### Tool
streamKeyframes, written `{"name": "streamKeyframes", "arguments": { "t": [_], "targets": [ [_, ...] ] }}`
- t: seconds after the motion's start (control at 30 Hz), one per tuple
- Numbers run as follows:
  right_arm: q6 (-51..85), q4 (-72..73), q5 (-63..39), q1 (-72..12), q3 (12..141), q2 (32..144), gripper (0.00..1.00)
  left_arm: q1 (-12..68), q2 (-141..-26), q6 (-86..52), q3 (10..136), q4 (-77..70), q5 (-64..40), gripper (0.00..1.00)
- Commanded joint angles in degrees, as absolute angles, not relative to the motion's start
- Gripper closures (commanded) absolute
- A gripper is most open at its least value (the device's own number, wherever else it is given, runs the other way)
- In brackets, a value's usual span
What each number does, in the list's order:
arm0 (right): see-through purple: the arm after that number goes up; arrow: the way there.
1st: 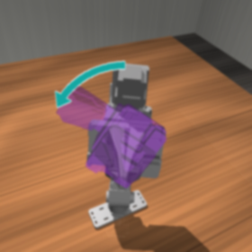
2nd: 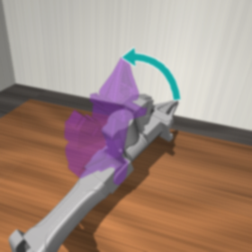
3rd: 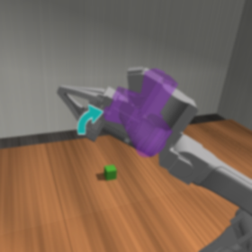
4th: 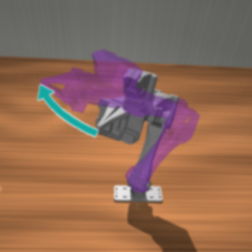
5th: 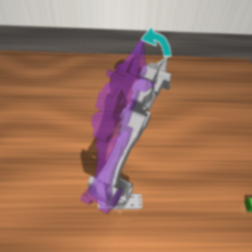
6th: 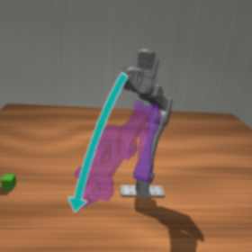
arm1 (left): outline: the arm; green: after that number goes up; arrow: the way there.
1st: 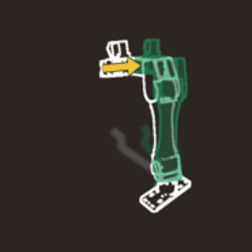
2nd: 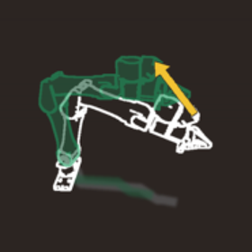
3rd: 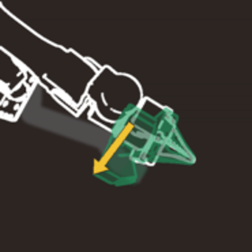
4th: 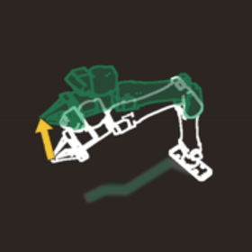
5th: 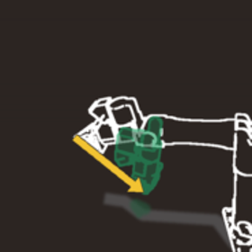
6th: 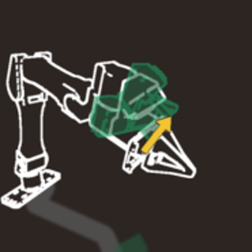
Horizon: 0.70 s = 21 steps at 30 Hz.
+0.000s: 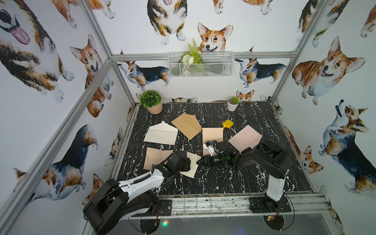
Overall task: Take the letter paper out of the envelope
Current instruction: Unfold the letter paper at the center of the board.
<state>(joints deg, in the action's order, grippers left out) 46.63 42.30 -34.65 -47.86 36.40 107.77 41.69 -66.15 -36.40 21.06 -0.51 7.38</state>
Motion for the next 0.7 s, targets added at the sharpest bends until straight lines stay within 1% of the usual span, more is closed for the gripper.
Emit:
{"name": "streamKeyframes", "arguments": {
  "t": [0.0,0.33,0.5,0.67],
  "targets": [
    [47.2,43.1,-34.7,-47.8,36.4,107.3,0.61,39.4,-66.6,-37.2,19.2,-4.5,3.8,0.39],
    [43.9,35.1,-32.2,-47.8,36.3,102.5,0.6,38.1,-70.2,-36.4,20.1,-6.8,2.1,0.39],
    [43.9,35.0,-32.4,-47.8,36.8,103.3,0.61,38.0,-71.7,-36.5,20.4,-7.4,1.0,0.39],
    [44.4,36.4,-32.6,-47.8,36.7,104.5,0.61,38.0,-70.6,-36.8,19.6,-7.2,1.2,0.39]
  ]
}}
